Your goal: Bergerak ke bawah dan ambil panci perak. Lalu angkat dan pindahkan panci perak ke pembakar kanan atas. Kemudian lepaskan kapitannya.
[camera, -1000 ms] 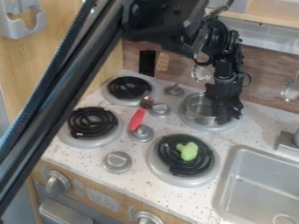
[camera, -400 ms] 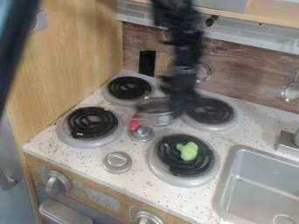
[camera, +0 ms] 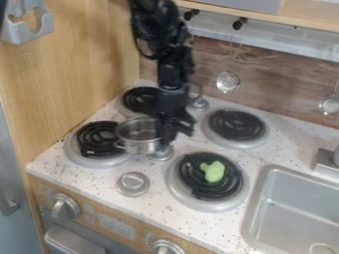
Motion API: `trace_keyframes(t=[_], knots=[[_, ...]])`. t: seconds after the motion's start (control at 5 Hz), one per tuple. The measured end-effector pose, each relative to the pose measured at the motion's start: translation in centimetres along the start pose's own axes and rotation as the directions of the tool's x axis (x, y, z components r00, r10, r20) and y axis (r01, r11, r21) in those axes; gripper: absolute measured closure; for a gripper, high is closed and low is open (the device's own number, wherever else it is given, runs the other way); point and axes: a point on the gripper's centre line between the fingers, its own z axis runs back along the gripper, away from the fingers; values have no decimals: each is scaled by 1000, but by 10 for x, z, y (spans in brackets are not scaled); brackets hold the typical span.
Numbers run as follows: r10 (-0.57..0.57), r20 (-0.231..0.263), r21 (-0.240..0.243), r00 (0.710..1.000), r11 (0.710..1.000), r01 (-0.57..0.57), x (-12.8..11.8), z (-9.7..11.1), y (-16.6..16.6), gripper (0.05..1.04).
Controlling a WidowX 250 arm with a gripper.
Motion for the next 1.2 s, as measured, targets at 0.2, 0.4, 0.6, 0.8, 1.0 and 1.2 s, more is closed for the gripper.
trace_keyframes(t=[0.2, 0.4, 0.6, 0.8, 1.0, 1.2], knots=[[103, -4, 15, 995, 995, -103, -11, -2, 34, 1033], [134, -17, 16, 991, 991, -134, -15, -2, 38, 1033], [167, -52, 20, 985, 986, -166, -22, -9, 45, 1033], [186, -67, 4, 980, 983, -186, -21, -16, 50, 1033], [182, -81, -7, 980, 983, -183, -17, -20, 50, 1009], [130, -103, -44, 986, 990, -135, -17, -19, 43, 855]])
